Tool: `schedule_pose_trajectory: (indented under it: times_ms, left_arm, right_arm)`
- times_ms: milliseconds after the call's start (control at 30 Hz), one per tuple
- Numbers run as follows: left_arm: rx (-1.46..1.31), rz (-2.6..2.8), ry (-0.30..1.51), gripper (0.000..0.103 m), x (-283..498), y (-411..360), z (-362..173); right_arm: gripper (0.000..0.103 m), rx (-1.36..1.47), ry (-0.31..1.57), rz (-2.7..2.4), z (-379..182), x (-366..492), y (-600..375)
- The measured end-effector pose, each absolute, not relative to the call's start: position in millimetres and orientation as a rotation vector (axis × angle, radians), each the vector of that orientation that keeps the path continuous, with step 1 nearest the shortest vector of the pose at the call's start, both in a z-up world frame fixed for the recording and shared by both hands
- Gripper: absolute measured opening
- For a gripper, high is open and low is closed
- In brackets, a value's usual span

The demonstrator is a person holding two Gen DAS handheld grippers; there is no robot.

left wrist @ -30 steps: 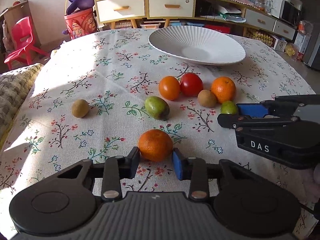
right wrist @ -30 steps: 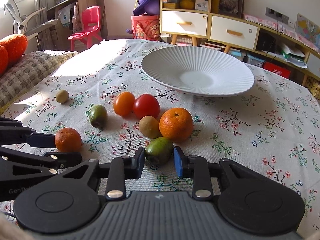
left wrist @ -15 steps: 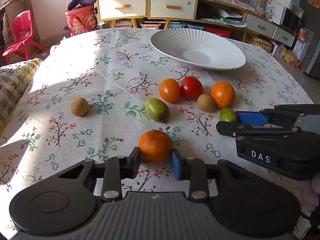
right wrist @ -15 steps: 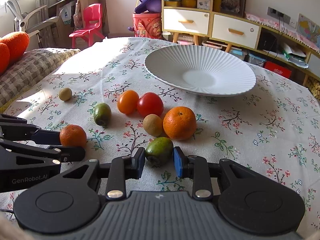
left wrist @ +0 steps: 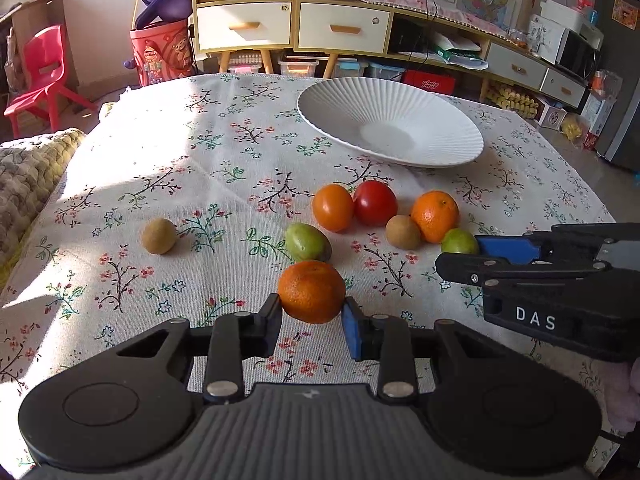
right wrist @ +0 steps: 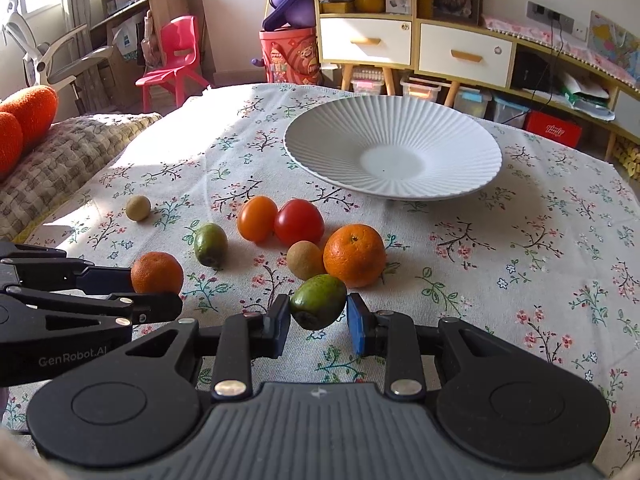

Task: Organize fruits
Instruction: 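Lift the mandarin with the left gripper while the right gripper lifts the green fruit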

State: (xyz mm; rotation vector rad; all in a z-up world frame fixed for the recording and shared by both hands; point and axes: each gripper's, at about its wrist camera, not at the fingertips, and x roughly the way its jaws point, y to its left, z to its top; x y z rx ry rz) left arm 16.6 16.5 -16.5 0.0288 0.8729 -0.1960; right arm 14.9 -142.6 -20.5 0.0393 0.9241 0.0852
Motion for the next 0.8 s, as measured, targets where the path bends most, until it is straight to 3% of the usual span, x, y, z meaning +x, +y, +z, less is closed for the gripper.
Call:
schedule_pose_trajectory:
  times_ms: [800]
  left_arm:
    - [0.027,-0.201,0.782,0.016,51,-4,15]
  right_arm:
    - [0.027,0.045,0.852,0.049,12,36,-161]
